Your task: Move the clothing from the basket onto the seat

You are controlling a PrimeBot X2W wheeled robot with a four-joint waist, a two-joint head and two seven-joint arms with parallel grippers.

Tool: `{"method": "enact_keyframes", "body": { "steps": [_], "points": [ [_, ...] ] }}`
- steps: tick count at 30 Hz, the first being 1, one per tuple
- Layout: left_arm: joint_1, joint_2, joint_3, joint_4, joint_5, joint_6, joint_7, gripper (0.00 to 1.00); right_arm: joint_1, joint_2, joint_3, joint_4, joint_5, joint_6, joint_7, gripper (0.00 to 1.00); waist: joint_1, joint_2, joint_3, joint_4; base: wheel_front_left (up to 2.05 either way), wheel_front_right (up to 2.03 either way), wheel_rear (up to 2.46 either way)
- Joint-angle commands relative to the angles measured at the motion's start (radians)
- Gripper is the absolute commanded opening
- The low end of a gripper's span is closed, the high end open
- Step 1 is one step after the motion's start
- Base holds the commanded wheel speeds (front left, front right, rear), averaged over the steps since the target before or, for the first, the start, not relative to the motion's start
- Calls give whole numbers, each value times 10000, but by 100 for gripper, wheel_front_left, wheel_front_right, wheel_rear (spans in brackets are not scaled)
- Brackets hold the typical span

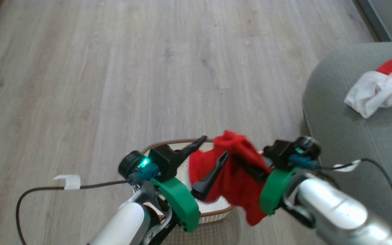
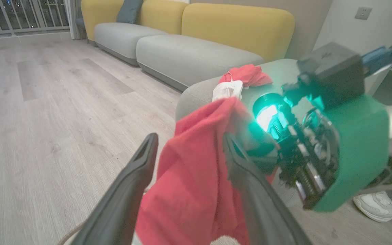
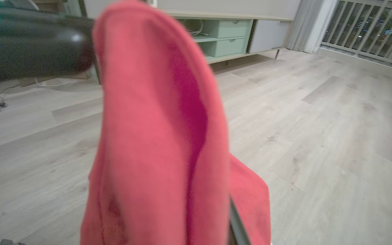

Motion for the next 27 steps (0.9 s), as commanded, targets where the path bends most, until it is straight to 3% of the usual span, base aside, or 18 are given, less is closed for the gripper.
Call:
{"method": "enact_keyframes", "body": {
  "steps": [1,14,23,27],
  "points": [
    [-314,83,489,-71,49,114,-250,100,-197,-260,-366,-235,4,-4,-65,0,0,-1,106,-268,0,0,0],
    [-53,-617,-234,1687,72,12,-1945,100,241,-1104,-2203,-652,-485,-4,-65,0,0,-1,450,-2755,0,0,0],
    [-407,-921,-1066,2501,-304,-96,-2586,100,568,-1582,-3171,-871,-687,-4,-65,0,0,-1,676,-4096,0,0,0],
    [-665,-940,-1185,2688,-357,-54,-2708,100,649,-1630,-3498,-953,-749,-4,-65,0,0,-1,826,-4326,0,0,0]
  ]
}}
